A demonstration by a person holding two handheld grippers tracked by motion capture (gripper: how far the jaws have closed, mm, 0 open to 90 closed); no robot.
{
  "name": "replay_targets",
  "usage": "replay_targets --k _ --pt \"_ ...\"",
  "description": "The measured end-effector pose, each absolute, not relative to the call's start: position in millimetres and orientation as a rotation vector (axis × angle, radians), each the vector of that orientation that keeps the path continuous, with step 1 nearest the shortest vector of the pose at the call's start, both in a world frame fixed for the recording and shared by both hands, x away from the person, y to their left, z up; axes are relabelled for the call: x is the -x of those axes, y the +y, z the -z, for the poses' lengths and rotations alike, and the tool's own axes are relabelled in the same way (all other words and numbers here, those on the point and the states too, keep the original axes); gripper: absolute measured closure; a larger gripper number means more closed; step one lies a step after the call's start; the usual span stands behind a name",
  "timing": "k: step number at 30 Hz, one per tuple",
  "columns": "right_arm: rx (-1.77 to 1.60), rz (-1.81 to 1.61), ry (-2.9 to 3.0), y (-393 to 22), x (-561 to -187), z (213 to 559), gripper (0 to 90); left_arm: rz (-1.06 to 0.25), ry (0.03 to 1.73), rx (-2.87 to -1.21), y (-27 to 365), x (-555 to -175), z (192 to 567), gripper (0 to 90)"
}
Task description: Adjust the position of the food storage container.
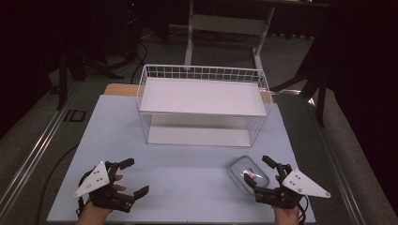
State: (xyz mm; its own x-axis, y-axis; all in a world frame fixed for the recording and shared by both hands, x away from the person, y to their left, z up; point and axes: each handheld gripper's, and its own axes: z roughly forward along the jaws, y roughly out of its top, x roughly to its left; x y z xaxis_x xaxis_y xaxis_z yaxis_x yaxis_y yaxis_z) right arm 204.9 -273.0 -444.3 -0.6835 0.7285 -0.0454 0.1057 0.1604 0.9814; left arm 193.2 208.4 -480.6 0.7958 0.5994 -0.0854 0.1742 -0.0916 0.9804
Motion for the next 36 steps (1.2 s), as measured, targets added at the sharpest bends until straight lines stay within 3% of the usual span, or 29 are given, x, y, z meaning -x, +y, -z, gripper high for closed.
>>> replay_targets --k 18,21,23,28,35,36 --pt "-0.845 -1.608 2.045 -274 -209 430 14.1 -0.397 0.591 -1.658 204 -191 480 1.0" --pt "-0.845 -1.562 2.103 -279 -210 435 26.4 -0.399 0.589 -1.663 203 -191 481 1.0" --pt "-0.855 -1.53 2.124 -280 -210 437 29.1 -0.395 0.59 -1.661 203 -191 481 1.0" --pt "-0.911 -1.474 2.213 -296 -209 454 55.3 -0.395 0.587 -1.662 203 -191 481 1.0" --pt "-0.924 -1.397 2.309 -312 -206 471 70.3 -0.393 0.575 -1.653 202 -191 481 1.0" --pt "-0.921 -1.377 2.338 -315 -205 476 76.3 -0.39 0.575 -1.656 201 -191 481 1.0"
